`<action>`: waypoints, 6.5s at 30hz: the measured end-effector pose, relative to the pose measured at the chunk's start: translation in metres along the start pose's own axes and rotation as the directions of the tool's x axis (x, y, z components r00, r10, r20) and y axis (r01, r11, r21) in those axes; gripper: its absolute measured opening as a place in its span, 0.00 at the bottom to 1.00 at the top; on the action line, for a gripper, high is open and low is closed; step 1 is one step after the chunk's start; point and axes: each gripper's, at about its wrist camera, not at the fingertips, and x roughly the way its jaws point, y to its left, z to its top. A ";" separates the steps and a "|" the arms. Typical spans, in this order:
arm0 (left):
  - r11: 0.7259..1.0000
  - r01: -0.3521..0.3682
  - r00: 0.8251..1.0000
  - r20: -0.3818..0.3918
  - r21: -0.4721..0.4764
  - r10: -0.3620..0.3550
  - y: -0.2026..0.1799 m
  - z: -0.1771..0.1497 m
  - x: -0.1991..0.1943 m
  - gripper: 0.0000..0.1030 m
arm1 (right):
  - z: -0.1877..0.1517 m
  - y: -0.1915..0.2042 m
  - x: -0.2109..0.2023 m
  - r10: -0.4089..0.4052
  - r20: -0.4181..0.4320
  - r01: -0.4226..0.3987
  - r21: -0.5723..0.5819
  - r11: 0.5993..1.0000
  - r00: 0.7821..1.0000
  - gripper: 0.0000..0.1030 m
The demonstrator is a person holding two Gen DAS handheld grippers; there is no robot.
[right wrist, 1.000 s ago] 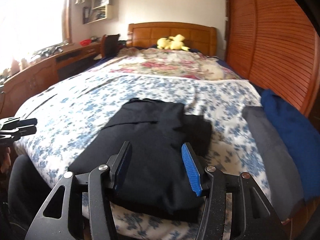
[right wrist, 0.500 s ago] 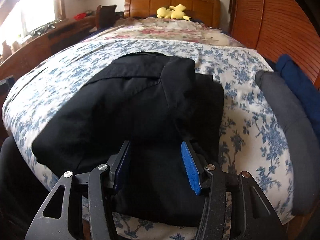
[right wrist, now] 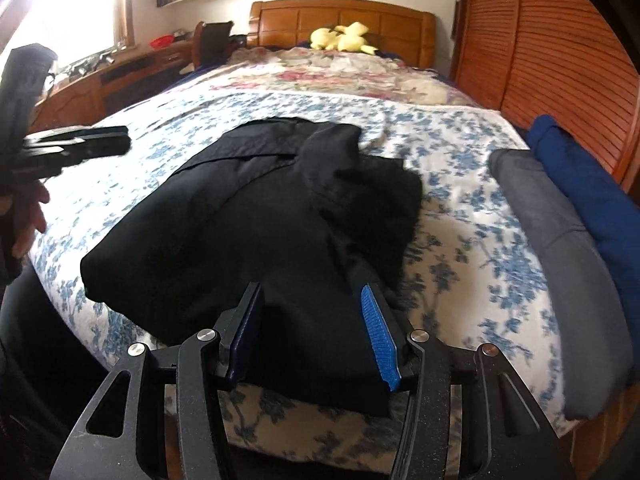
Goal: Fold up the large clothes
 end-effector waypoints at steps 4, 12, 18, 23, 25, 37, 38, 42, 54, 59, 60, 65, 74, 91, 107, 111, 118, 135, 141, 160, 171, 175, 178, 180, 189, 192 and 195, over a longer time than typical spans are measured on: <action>1.000 0.025 0.999 -0.032 0.007 -0.025 -0.011 -0.002 0.016 0.49 | -0.009 -0.012 -0.003 -0.051 -0.008 0.051 0.033 0.998 0.999 0.49; 0.999 0.021 0.997 -0.074 0.025 -0.019 -0.018 -0.006 0.038 0.50 | -0.031 -0.032 0.012 0.004 -0.050 0.002 0.118 0.993 0.999 0.51; 1.000 0.006 0.996 -0.089 0.020 -0.005 -0.010 -0.008 0.049 0.50 | -0.035 -0.035 0.014 0.024 -0.053 -0.016 0.151 0.988 0.998 0.56; 1.000 0.008 0.997 -0.081 0.005 -0.007 0.004 -0.001 0.053 0.51 | -0.038 -0.041 0.020 0.037 -0.064 -0.024 0.188 0.982 0.997 0.66; 1.000 0.014 0.996 -0.084 -0.001 -0.014 0.011 0.003 0.058 0.51 | -0.039 -0.042 0.023 0.048 -0.067 -0.034 0.199 0.979 0.997 0.67; 0.995 0.102 0.989 -0.109 0.010 -0.100 0.028 0.023 0.066 0.51 | -0.041 -0.038 0.028 0.076 -0.073 -0.059 0.210 0.976 0.994 0.68; 0.994 0.113 0.988 -0.104 0.010 -0.111 0.028 0.022 0.061 0.51 | -0.041 -0.038 0.028 0.077 -0.073 -0.060 0.211 0.976 0.994 0.68; 0.992 0.122 0.990 -0.076 0.012 -0.121 0.027 0.023 0.043 0.51 | -0.039 -0.042 0.031 0.082 -0.070 -0.065 0.221 0.973 0.994 0.67; 0.999 0.038 0.999 -0.013 -0.002 -0.038 0.052 0.063 0.063 0.51 | -0.041 -0.033 0.024 0.132 -0.076 -0.111 0.237 0.965 0.988 0.50; 1.000 -0.020 0.998 -0.054 -0.020 0.019 0.073 0.073 0.104 0.51 | -0.041 -0.031 0.027 0.139 -0.079 -0.118 0.225 0.967 0.987 0.50; 0.999 -0.027 0.998 -0.063 -0.024 0.025 0.077 0.074 0.111 0.51 | -0.041 -0.031 0.028 0.141 -0.078 -0.121 0.223 0.967 0.987 0.50; 0.998 -0.035 0.993 -0.115 -0.057 0.028 0.092 0.077 0.142 0.51 | -0.040 -0.032 0.031 0.146 -0.075 -0.127 0.216 0.968 0.986 0.50; 0.991 -0.112 0.968 -0.233 -0.075 0.092 0.110 0.054 0.179 0.51 | -0.038 -0.034 0.034 0.153 -0.079 -0.132 0.226 0.965 0.985 0.52; 0.989 -0.041 0.969 -0.247 -0.145 0.004 0.111 0.049 0.180 0.16 | -0.030 -0.030 0.036 0.238 -0.062 -0.216 0.251 0.944 0.969 0.22; 0.993 -0.119 0.990 -0.079 -0.026 0.116 0.072 0.039 0.049 0.11 | -0.003 -0.054 -0.006 0.178 0.068 -0.189 0.242 0.952 0.982 0.12; 0.989 -0.146 0.988 -0.049 -0.003 0.145 0.061 0.029 0.024 0.11 | -0.001 -0.051 -0.011 0.170 0.071 -0.181 0.220 0.958 0.983 0.12; 0.990 -0.140 0.990 -0.028 -0.012 0.139 0.052 0.018 -0.001 0.11 | -0.001 -0.046 -0.017 0.164 0.075 -0.176 0.196 0.965 0.984 0.12; 0.993 -0.114 0.992 0.049 0.003 0.114 0.025 0.048 -0.008 0.10 | 0.017 -0.056 -0.028 0.143 0.147 -0.163 0.141 0.976 0.979 0.10; 0.993 -0.098 0.989 0.119 0.064 0.090 -0.022 0.105 0.002 0.10 | 0.032 -0.087 -0.050 0.095 0.209 -0.122 0.120 0.985 0.973 0.10; 0.966 0.077 0.961 0.239 0.246 -0.137 -0.253 0.296 0.112 0.10 | 0.051 -0.296 -0.214 -0.340 0.349 0.260 0.255 0.931 0.873 0.10; 0.948 0.121 0.982 0.105 0.295 -0.158 -0.306 0.292 0.183 0.13 | -0.010 -0.349 -0.201 -0.426 0.173 0.341 0.374 0.862 0.888 0.10; 0.947 0.147 0.983 0.067 0.286 -0.173 -0.301 0.290 0.182 0.20 | -0.013 -0.353 -0.187 -0.446 0.120 0.374 0.379 0.846 0.887 0.19; 0.942 0.162 0.978 0.081 0.294 -0.193 -0.292 0.283 0.166 0.29 | -0.018 -0.360 -0.189 -0.488 0.082 0.428 0.372 0.824 0.869 0.49; 0.937 0.170 0.975 0.087 0.305 -0.205 -0.286 0.277 0.158 0.34 | -0.016 -0.357 -0.196 -0.530 0.100 0.462 0.376 0.803 0.842 0.59; 0.918 0.244 0.947 0.128 0.313 -0.295 -0.260 0.233 0.095 0.52 | 0.017 -0.322 -0.204 -0.445 0.249 0.364 0.310 0.878 0.860 0.59; 0.915 0.268 0.939 0.131 0.303 -0.318 -0.250 0.217 0.076 0.53 | 0.028 -0.313 -0.183 -0.402 0.228 0.337 0.274 0.901 0.887 0.55; 0.913 0.268 0.938 0.133 0.306 -0.320 -0.244 0.205 0.060 0.54 | 0.032 -0.321 -0.159 -0.402 0.153 0.351 0.277 0.894 0.903 0.55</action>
